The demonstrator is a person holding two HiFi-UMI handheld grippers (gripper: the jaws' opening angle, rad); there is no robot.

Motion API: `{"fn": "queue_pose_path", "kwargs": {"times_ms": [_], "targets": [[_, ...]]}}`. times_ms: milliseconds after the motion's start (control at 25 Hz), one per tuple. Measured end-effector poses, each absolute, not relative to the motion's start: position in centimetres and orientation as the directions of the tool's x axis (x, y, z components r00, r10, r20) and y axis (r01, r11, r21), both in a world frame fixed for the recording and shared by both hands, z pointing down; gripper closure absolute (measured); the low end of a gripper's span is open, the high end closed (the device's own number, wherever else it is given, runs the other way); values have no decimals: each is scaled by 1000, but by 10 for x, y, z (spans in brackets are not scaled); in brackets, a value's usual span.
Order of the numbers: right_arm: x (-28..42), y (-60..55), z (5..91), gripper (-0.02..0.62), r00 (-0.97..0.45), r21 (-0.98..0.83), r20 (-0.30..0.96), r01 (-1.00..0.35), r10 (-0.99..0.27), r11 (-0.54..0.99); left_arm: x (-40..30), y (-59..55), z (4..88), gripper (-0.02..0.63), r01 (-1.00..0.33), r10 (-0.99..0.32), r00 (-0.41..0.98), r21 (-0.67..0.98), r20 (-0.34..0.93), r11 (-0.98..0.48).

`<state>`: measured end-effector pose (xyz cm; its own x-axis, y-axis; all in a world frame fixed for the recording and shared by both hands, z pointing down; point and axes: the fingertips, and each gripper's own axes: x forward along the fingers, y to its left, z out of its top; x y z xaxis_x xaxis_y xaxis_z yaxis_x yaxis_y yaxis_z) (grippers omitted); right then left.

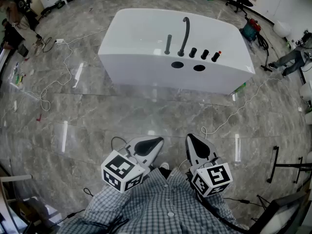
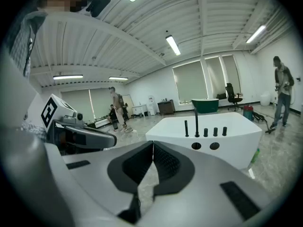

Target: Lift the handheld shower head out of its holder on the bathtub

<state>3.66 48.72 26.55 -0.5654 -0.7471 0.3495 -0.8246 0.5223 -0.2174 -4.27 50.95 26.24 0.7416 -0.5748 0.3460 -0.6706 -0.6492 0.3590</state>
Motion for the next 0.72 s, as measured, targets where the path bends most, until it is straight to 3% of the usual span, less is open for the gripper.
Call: {"fn": "queue_pose_path", "kwargs": {"times_ms": [720], "targets": [[42, 484, 261, 577, -574, -221, 334, -818, -747, 530, -38, 507, 261, 597, -678, -580, 734, 362, 352, -639]]}}
